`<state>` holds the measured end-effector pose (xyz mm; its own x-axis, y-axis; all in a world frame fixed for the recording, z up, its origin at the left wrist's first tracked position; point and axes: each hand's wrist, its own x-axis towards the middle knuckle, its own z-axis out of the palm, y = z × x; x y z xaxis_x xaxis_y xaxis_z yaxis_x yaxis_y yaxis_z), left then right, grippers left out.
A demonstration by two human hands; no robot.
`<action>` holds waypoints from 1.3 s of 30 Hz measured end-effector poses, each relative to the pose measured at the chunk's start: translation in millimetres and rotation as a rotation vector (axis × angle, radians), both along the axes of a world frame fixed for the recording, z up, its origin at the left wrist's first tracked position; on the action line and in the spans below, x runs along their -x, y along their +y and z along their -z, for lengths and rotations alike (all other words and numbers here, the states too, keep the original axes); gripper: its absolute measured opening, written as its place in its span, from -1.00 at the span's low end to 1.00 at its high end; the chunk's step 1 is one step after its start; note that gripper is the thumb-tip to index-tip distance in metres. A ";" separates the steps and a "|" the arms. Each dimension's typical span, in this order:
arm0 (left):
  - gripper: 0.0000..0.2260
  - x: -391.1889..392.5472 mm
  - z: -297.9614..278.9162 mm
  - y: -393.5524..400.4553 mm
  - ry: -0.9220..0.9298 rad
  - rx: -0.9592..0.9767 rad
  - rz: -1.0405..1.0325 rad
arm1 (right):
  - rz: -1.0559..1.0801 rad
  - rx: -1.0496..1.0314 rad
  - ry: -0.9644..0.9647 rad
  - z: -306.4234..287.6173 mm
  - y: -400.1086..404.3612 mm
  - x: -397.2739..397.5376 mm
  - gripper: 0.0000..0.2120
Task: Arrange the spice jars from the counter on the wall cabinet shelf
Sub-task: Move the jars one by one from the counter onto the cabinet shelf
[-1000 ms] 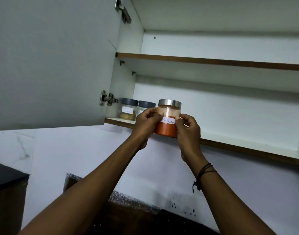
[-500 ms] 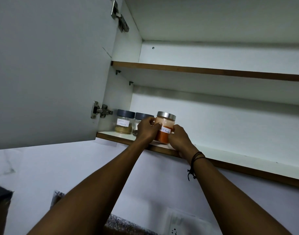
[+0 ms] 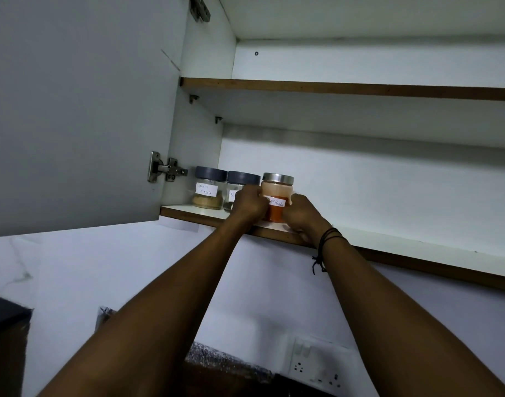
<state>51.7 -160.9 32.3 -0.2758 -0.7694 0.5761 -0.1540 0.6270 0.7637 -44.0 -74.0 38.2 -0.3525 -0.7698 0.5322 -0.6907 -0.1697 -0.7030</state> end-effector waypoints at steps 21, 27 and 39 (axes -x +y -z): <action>-0.76 -39.6 266.0 172.5 0.032 -0.035 0.334 | 0.154 0.045 -0.254 268.6 169.4 -38.1 -0.70; -0.76 -49.4 399.6 217.3 -0.119 -0.158 0.389 | 0.206 -0.206 -0.305 394.8 213.1 -55.9 -0.69; -0.73 -107.3 561.6 247.1 -0.587 -0.213 0.403 | 0.173 -0.656 -0.087 555.3 272.4 -123.9 -0.52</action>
